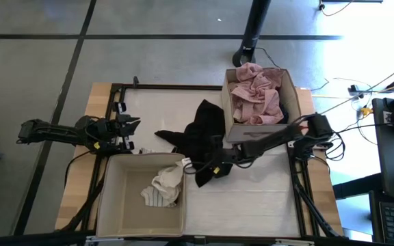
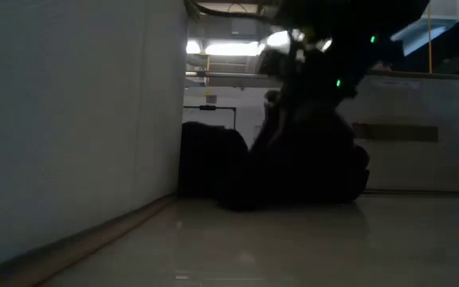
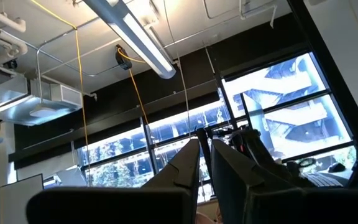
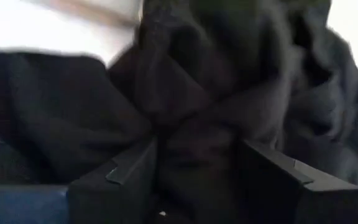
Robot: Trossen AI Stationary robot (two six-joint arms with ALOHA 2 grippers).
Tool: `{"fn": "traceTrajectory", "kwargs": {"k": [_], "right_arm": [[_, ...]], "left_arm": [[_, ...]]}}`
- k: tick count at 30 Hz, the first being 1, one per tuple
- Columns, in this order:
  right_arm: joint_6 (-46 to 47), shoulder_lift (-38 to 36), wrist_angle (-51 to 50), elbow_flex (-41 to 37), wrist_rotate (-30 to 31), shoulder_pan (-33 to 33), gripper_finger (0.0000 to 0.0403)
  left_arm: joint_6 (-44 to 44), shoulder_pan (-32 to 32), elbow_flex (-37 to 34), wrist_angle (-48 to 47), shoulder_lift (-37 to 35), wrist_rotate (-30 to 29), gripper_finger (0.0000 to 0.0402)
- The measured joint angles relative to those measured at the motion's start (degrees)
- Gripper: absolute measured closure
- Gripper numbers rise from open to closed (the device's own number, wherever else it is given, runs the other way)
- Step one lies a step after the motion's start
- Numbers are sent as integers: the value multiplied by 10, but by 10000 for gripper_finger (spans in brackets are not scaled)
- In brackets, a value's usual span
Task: Sort clothes
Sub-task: Put the black stocking into the left laundry organizer
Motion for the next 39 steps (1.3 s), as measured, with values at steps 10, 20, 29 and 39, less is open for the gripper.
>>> {"fn": "traceTrajectory", "kwargs": {"k": [10,20,29,39], "right_arm": [[0,68,-7,4,9,-4,229],[-90,65,-10,1,21,-4,376],[-153,-23,-44,-6,105,10,375],[-229,-181,-40,-1,177,13,375]], "left_arm": [[-1,0,0,0,0,0,370],[-1,0,0,0,0,0,370],[-1,0,0,0,0,0,370],[-1,0,0,0,0,0,370]]}}
